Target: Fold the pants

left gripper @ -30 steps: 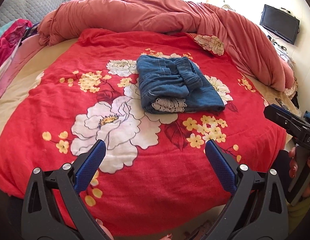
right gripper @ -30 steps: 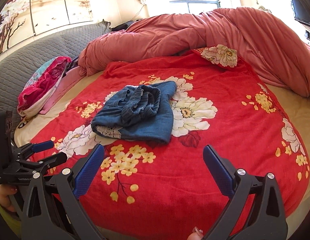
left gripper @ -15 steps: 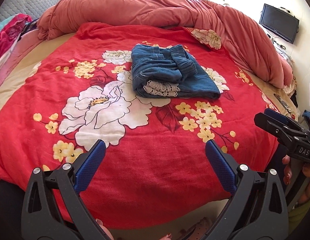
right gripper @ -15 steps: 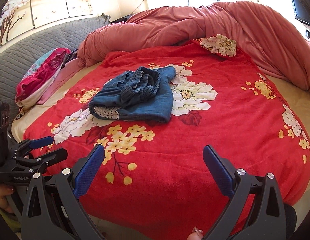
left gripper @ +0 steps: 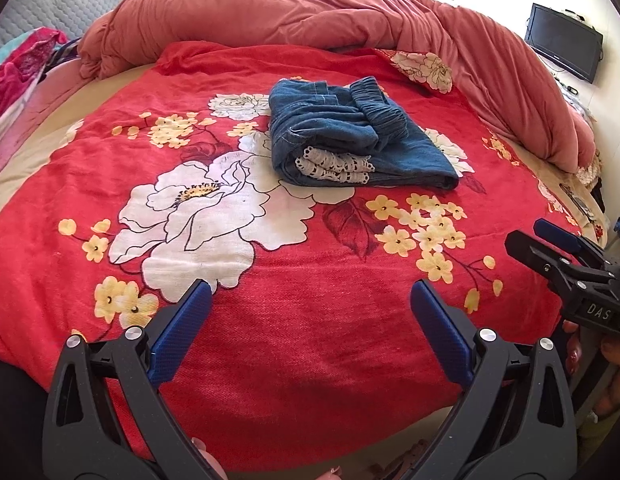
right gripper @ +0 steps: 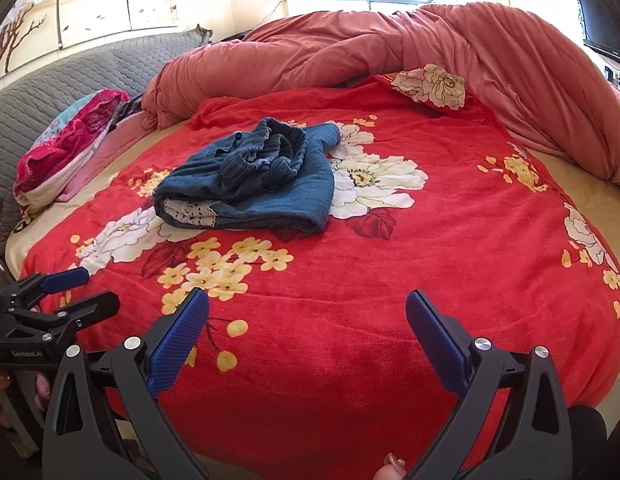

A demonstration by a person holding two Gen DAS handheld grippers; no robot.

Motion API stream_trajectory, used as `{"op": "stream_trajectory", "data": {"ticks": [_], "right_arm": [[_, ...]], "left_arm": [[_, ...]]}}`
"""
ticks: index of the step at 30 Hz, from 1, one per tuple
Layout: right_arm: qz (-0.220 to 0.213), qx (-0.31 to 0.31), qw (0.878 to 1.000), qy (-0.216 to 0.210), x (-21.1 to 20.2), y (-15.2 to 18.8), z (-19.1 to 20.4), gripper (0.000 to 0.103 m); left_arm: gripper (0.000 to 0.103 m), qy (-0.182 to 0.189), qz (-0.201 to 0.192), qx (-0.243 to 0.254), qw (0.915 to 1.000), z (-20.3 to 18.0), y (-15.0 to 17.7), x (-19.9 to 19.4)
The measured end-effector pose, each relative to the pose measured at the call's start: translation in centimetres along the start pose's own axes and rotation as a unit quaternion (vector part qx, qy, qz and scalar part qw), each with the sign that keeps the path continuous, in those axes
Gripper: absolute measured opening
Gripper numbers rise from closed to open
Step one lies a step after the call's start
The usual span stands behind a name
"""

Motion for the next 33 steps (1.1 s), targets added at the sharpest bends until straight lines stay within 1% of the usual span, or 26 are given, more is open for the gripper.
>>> {"op": "stream_trajectory", "data": {"ticks": [5, 14, 33], "right_arm": [[0.006, 0.005, 1.000, -0.008, 0.56, 0.32, -0.04, 0.098], [0.013, 0.005, 1.000, -0.004, 0.89, 0.60, -0.18, 0.098], [0.011, 0.004, 1.000, -0.003, 0.82, 0.53, -0.23, 0.098]], "left_arm": [[0.094, -0.002, 0.004, -0.002, 1.0000, 0.11, 0.01, 0.40], [0.094, -0.002, 0.007, -0.008, 0.9999, 0.34, -0.07, 0.51], [0.094, -0.002, 0.007, -0.010, 0.9999, 0.51, -0.19, 0.45]]}}
Point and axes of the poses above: each gripper's, at about its wrist camera, not at the fingertips, and x roughly the way its jaws point, z to its left, y to its underside, the point moved 5 cm from there along x, roughly the way its jaws point, and after that the axes turned 13 degrees about -x, right-handed, at the moved point
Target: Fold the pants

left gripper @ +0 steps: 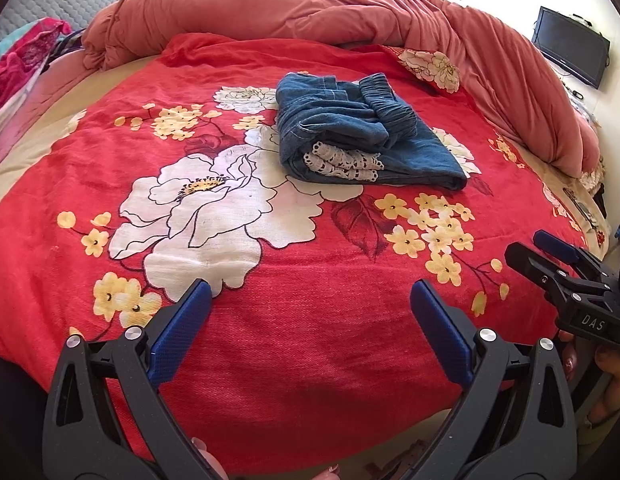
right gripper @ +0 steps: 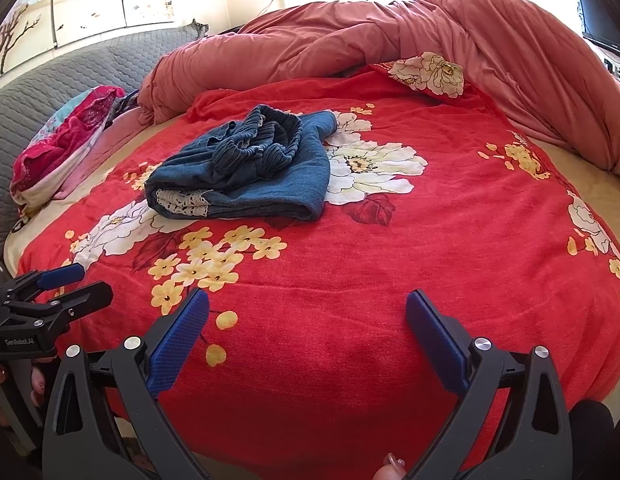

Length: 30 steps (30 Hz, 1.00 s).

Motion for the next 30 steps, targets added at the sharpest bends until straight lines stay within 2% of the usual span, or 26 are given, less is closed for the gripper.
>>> {"op": "stream_trajectory", "data": {"ticks": [30], "right_arm": [[0.002, -0.001, 1.000, 0.001, -0.17, 0.10, -0.29, 0.098]], "left_arm": [[0.094, -0.019, -0.011, -0.005, 0.9998, 0.13, -0.45, -0.65]]}}
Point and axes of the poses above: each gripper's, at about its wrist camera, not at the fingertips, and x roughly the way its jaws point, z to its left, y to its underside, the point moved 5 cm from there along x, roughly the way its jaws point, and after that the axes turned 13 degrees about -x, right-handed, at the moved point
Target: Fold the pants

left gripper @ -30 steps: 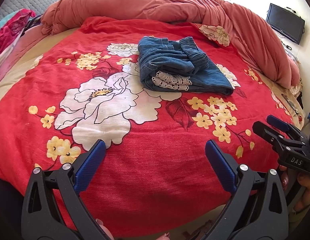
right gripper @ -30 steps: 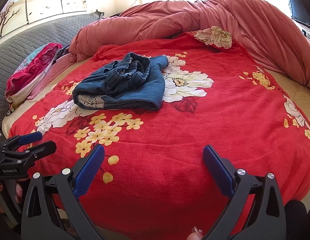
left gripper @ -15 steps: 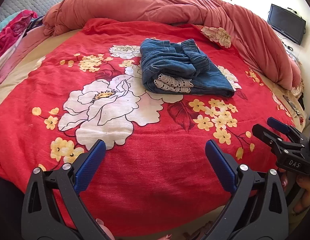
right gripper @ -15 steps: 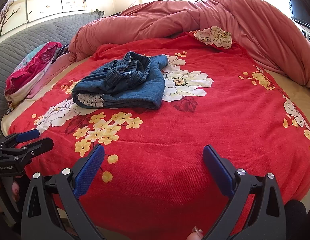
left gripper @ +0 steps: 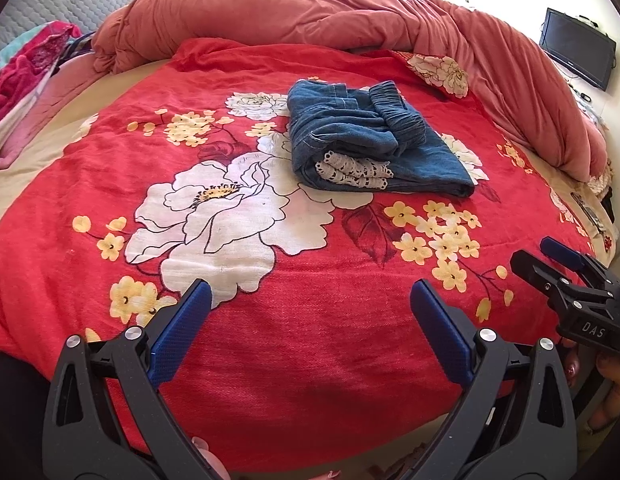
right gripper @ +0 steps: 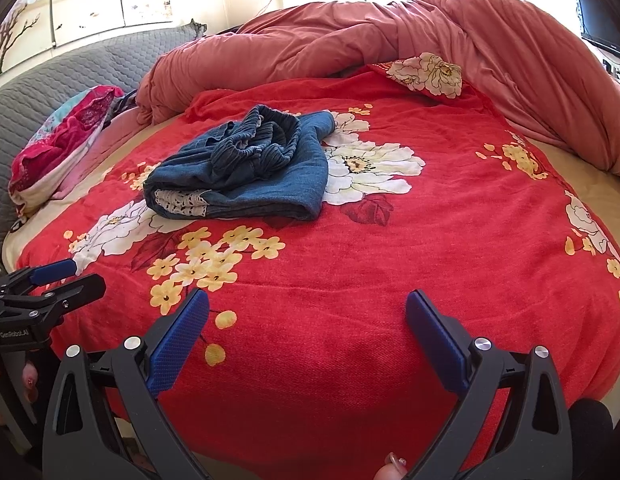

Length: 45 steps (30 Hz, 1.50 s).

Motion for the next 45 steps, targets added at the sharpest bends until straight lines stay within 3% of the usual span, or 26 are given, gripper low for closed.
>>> {"op": "stream_trajectory", "data": {"ticks": [45], "right_arm": [[-0.002, -0.001, 1.000, 0.005, -0.36, -0.19, -0.09, 0.098]], "left_arm": [[0.094, 0.004, -0.012, -0.005, 0.9999, -0.12, -0.24, -0.86]]}}
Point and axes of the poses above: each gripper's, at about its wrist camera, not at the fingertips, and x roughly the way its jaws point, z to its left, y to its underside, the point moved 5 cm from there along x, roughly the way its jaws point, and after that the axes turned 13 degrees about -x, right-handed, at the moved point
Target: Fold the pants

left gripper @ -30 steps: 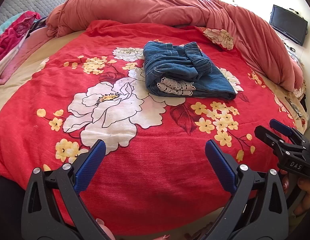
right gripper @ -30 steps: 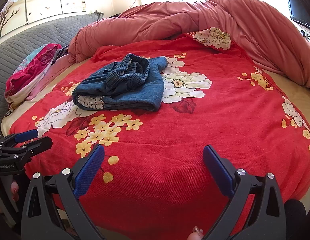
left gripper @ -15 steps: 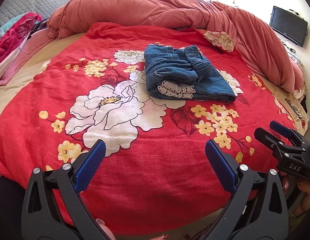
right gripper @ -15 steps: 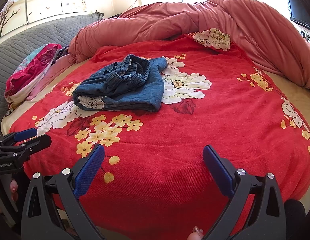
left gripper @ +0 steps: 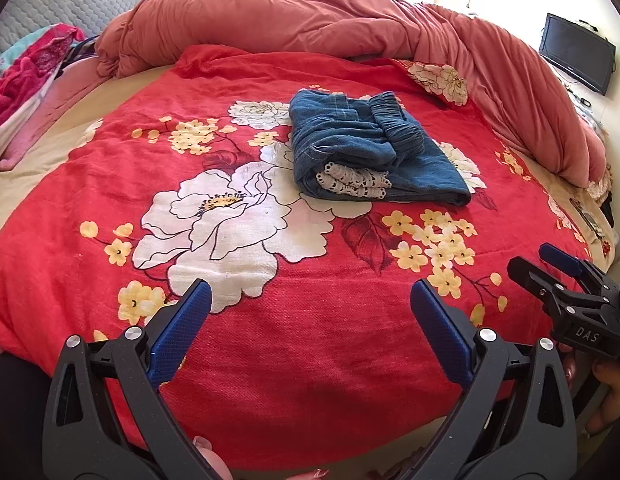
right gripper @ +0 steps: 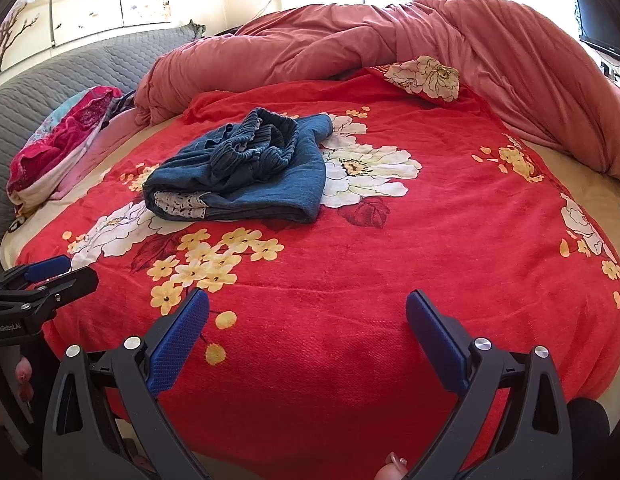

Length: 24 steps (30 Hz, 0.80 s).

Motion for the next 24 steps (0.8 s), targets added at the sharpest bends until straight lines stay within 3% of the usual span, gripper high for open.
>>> {"op": "stream_trajectory", "data": {"ticks": [14, 20, 24], "right_arm": [[0.008, -0.001, 1.000, 0.011, 0.2, 0.2, 0.0, 0.098], [0.008, -0.012, 1.000, 0.014, 0.2, -0.2, 0.1, 0.098], [0.014, 0.002, 1.000, 0.015, 0.7, -0.5, -1.3, 0.098]], "left_arm": [[0.094, 0.043, -0.001, -0.007, 0.9991, -0.3, -0.3, -0.7], [0.094, 0.019, 0.007, -0.005, 0.9998, 0.0, -0.4, -0.5], [0.094, 0.025, 0.005, -0.062, 0.9978, 2.2, -1.4, -0.7]]}}
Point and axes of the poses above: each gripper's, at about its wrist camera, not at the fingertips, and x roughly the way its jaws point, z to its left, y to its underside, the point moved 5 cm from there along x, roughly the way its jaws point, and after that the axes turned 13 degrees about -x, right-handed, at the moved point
